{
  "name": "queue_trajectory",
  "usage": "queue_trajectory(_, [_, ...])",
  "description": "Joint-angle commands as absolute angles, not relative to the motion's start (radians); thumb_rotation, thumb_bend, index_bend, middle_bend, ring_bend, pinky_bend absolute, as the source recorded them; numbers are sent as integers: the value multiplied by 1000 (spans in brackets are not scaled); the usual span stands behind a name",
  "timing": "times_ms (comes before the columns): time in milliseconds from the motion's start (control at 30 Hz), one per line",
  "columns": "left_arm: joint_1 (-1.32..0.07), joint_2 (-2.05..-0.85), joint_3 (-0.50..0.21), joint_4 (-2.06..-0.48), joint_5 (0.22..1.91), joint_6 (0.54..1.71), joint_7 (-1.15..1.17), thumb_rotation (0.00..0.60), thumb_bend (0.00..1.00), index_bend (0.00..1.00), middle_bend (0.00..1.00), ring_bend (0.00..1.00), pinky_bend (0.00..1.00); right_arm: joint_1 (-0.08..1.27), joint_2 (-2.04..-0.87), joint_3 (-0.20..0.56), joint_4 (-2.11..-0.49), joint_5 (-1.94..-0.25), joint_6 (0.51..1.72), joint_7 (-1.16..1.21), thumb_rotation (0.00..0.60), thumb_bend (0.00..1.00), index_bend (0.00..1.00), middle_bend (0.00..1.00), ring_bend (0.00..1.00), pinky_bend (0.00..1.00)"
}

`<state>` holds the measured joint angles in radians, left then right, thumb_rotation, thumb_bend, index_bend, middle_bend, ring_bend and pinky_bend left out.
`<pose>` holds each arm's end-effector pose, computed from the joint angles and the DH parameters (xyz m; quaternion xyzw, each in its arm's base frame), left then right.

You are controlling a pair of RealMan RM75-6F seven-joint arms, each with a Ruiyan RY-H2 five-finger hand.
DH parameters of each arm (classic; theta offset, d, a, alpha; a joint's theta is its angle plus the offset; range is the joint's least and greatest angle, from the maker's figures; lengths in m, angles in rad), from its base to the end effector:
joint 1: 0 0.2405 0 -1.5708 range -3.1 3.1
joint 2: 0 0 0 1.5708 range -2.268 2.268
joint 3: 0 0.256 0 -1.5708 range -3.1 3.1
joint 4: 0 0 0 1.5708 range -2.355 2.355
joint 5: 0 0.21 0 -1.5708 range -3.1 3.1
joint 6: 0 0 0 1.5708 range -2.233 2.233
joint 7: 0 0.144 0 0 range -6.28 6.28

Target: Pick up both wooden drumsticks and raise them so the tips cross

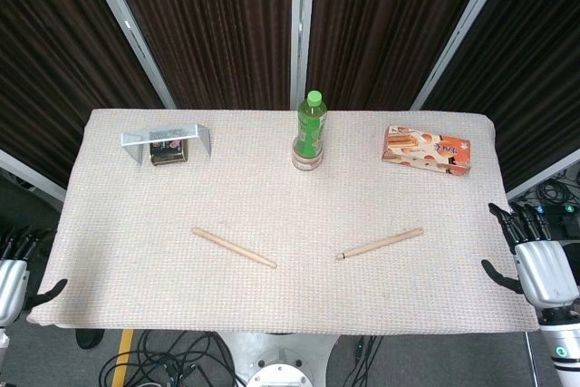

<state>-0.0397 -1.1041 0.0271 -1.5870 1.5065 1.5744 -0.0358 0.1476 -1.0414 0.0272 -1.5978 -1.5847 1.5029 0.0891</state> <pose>-0.3241 0.1510 0.1677 -0.5847 -0.3932 -0.3789 0.6000 -0.2975 -0.1955 0.1797 0.6309 -0.3512 0.4180 0.5513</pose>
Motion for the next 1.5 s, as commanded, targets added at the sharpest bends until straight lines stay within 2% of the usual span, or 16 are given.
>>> queue_trajectory(33, [-40, -1103, 20, -1592, 1501, 1568, -34, 600, 164, 187, 175, 88, 70, 151, -1044, 29, -1599, -1586, 1495, 87, 600, 147, 52, 178, 46, 58])
queue_trajectory(300, [-27, -1111, 13, -1585, 1503, 1575, -38, 600, 164, 187, 174, 89, 70, 173, -1053, 37, -1588, -1588, 1458, 77, 600, 148, 66, 194, 50, 80])
queue_trajectory(367, [-27, -1113, 9, -1586, 1504, 1576, -34, 600, 164, 187, 174, 89, 70, 201, -1070, 46, -1574, -1581, 1416, 65, 600, 149, 114, 235, 66, 103])
queue_trajectory(533, [-29, -1114, 3, -1588, 1510, 1574, -15, 600, 163, 187, 174, 89, 71, 298, -1151, 71, -1489, -1544, 1260, 29, 600, 155, 314, 342, 133, 150])
queue_trajectory(667, [-33, -1108, 3, -1597, 1510, 1556, -11, 600, 164, 187, 174, 89, 70, 380, -1254, 84, -1375, -1506, 1128, -10, 600, 161, 375, 367, 148, 160])
queue_trajectory(800, [-41, -1101, 0, -1615, 1504, 1534, -2, 600, 164, 187, 174, 89, 71, 437, -1347, 78, -1256, -1501, 1046, -23, 600, 167, 402, 401, 173, 181])
queue_trajectory(1167, [-48, -1084, -1, -1652, 1481, 1493, 11, 600, 162, 187, 174, 89, 71, 481, -1537, 36, -1003, -1535, 1024, -48, 600, 156, 480, 475, 226, 201])
queue_trajectory(1500, [-41, -1091, 2, -1629, 1483, 1489, -15, 600, 162, 187, 174, 89, 71, 491, -1587, 17, -931, -1546, 1032, -47, 600, 197, 509, 496, 244, 206])
